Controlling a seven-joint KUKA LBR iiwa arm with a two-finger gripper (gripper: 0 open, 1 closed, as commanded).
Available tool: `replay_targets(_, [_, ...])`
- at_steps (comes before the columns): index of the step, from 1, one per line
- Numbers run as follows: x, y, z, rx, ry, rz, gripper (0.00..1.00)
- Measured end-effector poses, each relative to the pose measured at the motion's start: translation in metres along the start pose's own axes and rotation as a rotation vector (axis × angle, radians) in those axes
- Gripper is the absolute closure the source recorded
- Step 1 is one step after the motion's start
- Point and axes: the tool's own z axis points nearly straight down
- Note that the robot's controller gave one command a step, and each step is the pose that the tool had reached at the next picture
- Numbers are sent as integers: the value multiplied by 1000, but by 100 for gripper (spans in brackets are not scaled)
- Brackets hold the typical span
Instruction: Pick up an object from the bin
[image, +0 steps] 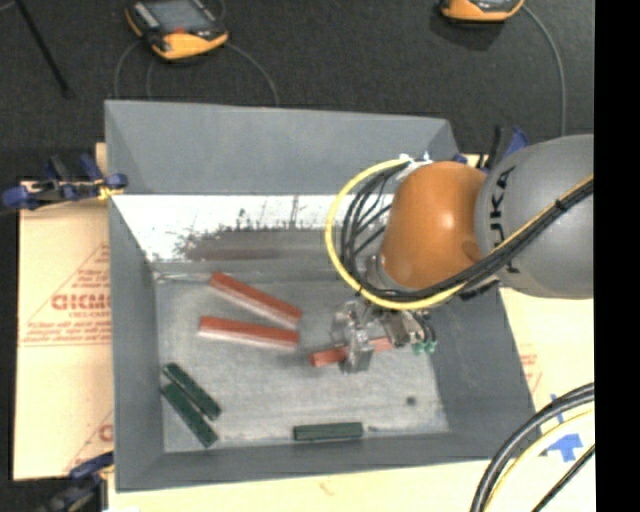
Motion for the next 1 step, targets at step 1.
replay_targets(1, [0,0,-10,0,0,0,100])
